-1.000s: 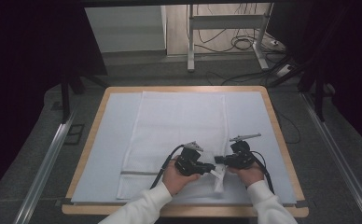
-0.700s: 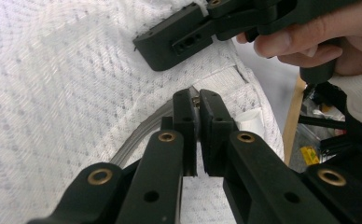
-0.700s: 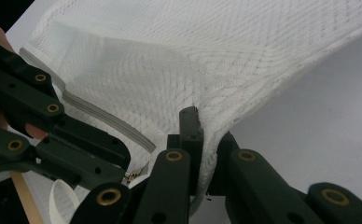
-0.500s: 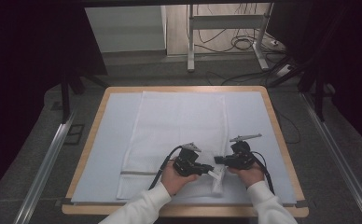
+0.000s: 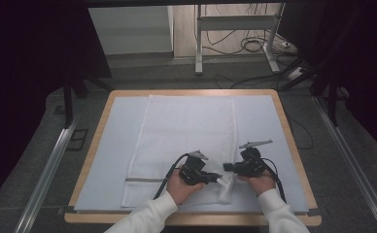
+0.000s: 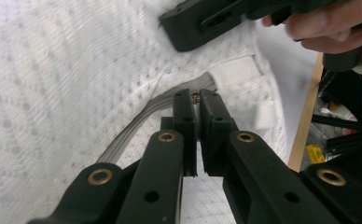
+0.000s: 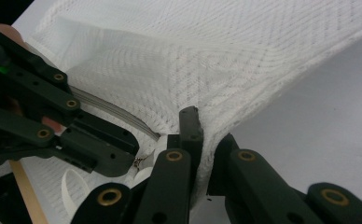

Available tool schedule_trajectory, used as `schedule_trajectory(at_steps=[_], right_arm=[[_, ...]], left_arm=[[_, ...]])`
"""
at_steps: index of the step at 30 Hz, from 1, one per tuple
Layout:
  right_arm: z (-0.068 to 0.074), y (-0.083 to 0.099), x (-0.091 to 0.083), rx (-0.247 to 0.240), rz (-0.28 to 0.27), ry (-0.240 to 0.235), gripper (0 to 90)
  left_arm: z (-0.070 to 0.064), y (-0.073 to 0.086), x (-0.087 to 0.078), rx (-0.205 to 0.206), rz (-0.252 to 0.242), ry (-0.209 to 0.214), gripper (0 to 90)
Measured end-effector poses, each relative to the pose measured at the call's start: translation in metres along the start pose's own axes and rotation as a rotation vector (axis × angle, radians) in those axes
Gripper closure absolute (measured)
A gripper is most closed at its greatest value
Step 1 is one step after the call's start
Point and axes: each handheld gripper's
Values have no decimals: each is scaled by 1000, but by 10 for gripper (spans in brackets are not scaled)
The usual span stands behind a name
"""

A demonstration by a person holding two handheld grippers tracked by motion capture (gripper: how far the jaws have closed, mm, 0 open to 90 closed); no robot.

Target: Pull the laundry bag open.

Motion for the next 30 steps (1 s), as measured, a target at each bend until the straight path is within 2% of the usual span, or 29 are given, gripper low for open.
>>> schedule_trajectory(at_steps=[7, 14, 19, 30], right_arm=[[0, 1, 1, -1, 5, -12, 879], [0, 0, -2, 0, -18, 5, 880], [-5, 2, -6, 17, -29, -9, 880], [-5, 2, -4, 12, -19, -11, 880]], left_arm=[[5, 2, -7, -8, -1, -7, 869], [11, 9, -11, -12, 14, -56, 870], [18, 14, -20, -31, 4, -65, 870], [24, 18, -27, -42, 4, -67, 869]])
Point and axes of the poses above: each handheld gripper's, and its own axes: x roughly forward along the jaws, y roughly out of its underside, z roughly to its left, and after that the axes turned 10 degrees about -y, right-handed
